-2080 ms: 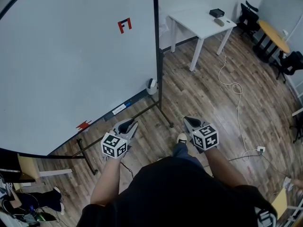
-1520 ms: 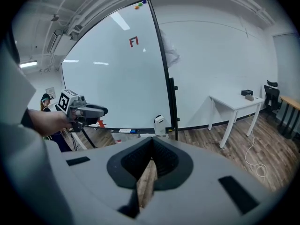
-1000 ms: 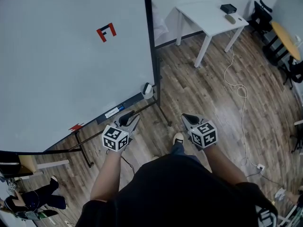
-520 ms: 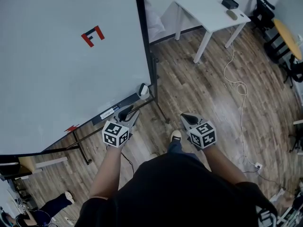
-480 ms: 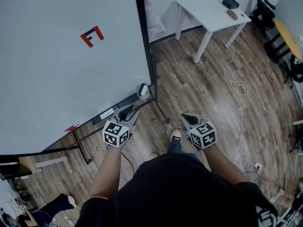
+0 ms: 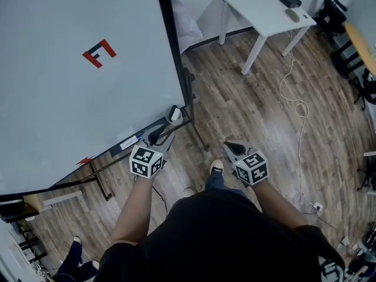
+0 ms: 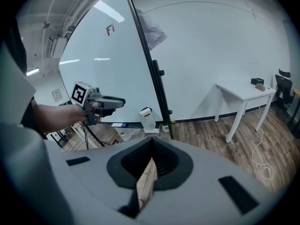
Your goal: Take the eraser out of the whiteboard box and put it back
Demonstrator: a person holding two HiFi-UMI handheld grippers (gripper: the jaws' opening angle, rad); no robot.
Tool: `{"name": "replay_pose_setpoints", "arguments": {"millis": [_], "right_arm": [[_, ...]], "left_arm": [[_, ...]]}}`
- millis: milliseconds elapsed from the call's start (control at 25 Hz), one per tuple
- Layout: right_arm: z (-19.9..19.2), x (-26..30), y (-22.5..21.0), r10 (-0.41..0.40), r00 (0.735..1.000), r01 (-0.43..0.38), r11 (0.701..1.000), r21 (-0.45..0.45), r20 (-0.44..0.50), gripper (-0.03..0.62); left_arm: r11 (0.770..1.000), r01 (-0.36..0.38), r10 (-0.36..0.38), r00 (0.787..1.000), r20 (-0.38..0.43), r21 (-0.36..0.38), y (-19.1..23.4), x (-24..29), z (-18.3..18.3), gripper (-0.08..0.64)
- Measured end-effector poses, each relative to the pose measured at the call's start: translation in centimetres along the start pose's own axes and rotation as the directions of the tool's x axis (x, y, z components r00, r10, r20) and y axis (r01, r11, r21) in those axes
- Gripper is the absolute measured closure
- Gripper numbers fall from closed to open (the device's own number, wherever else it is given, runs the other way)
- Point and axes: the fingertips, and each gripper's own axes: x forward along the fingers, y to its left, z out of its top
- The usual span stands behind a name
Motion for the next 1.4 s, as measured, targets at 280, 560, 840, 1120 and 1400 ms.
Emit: {"name": "replay_pose_setpoints", "arguments": {"millis": [280,560,840,1120,1400], "right_arm": [[0.6,0.6,-1.2,0.041,0.999,-0.041,0.999,0.002,0.009,0.598],[0.6,1.4,-2.3,0.061,0.998,-0.061,0.998,-0.002,-0.011,0.598],[0.1,2.0,-3.7,0.069,0.997,-0.069,0.998,0.001,-0.035,0.598],[-0.4,2.5,-4.9,0.079,0.995,-0.079,0.997,0.009,-0.055,0.598],[-0.6,2.9,-5.3,0.094,0.993,-0.094,0.996,0.007,-0.069,0.598]], "left_arm": [[1.0,-0.028,0.028,0.999,-0.023,-0.001,0.9,2.5,-0.2,0.405],[0.997,-0.081,0.081,0.996,-0.049,-0.006,2.5,4.7,-1.1,0.387],[0.992,-0.121,0.119,0.989,-0.087,-0.026,3.9,6.9,-2.2,0.367],[0.985,-0.166,0.161,0.981,-0.104,-0.041,5.0,8.7,-2.8,0.342],[0.98,-0.191,0.182,0.976,-0.12,-0.063,5.5,9.9,-3.5,0.342]]}}
